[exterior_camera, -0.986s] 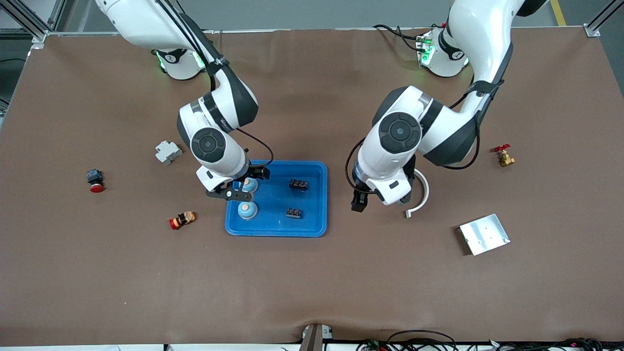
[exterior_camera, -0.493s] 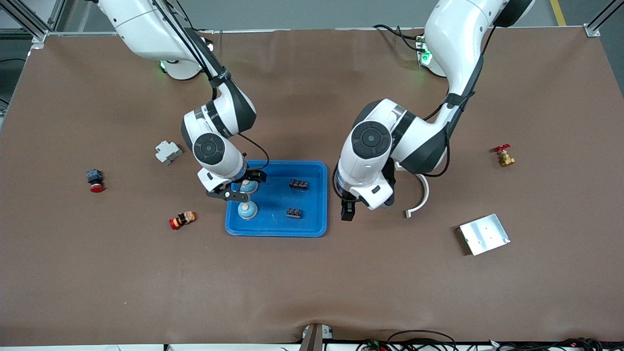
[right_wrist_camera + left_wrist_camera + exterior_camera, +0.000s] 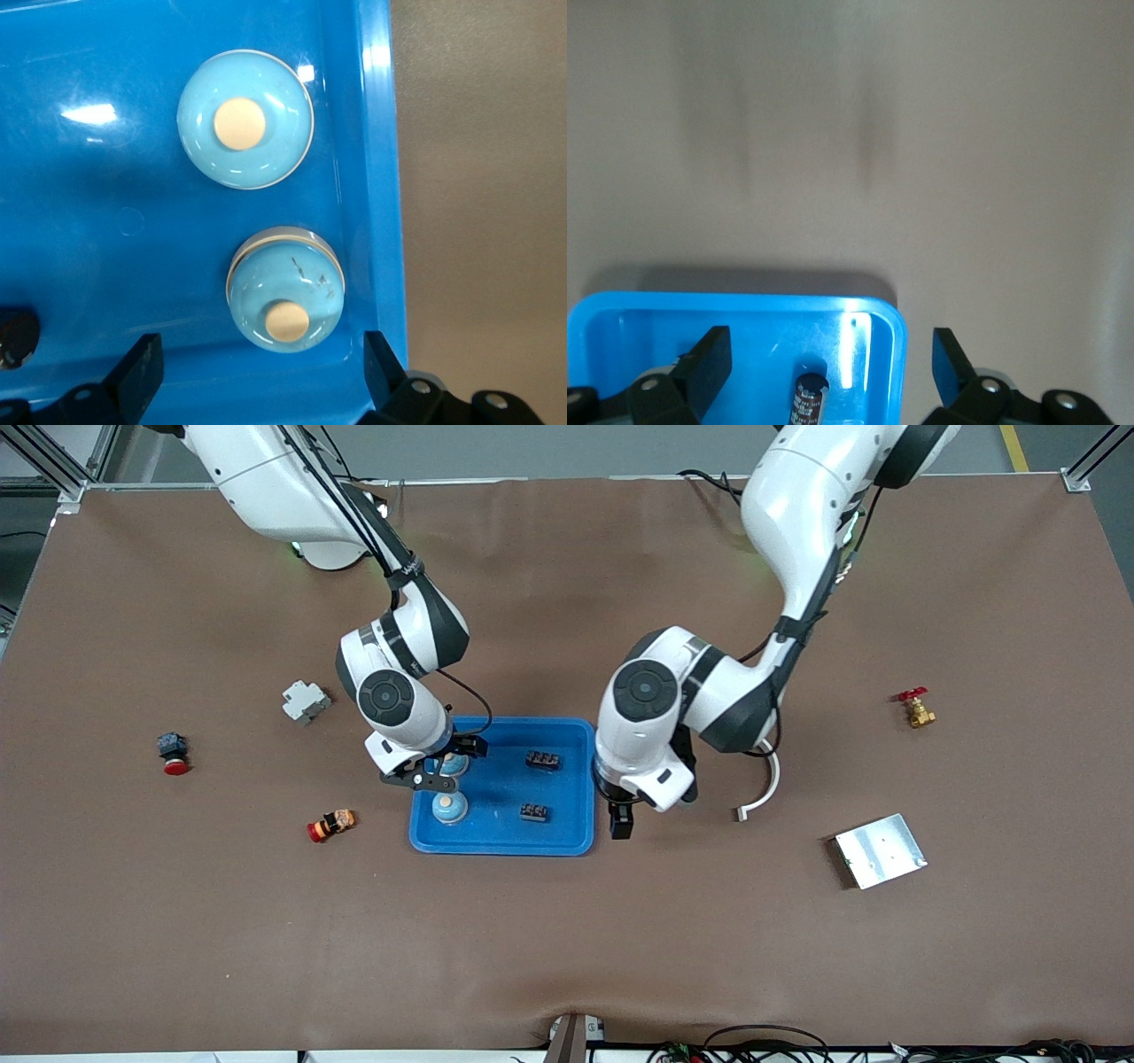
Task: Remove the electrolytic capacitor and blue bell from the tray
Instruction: 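Grasp a blue bell with the right gripper while the left gripper lowers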
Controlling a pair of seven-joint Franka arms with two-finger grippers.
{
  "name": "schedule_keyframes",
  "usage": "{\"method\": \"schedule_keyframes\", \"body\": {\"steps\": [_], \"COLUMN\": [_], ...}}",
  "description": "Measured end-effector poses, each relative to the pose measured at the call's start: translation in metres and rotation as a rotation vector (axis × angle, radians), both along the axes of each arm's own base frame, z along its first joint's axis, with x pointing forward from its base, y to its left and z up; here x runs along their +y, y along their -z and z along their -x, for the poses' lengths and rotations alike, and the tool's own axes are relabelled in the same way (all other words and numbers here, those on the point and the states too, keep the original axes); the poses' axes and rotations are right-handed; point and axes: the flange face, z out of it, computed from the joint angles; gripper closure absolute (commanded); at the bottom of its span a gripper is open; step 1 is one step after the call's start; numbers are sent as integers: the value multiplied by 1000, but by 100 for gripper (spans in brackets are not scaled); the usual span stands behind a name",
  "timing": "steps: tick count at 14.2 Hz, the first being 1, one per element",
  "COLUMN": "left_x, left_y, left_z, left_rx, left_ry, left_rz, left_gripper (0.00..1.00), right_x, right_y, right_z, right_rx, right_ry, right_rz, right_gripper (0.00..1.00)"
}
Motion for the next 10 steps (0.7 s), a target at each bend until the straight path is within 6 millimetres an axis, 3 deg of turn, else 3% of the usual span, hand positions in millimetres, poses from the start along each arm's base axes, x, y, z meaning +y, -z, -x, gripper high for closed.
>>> {"method": "schedule_keyframes", "body": {"steps": [5, 10], "left_x": [-26, -51], "left_y": [20, 44], "left_z": [17, 36], "left_rx": [-13, -7], "left_ry": [14, 18], "left_rz": [3, 15], "left_gripper": [0, 0], "right_x": [0, 1], "right_y": [29, 30], "right_z": [0, -1], "right_rx": [-8, -12], "right_ry": [14, 38], "right_rz": [-2, -2], "right_gripper": [0, 0]}}
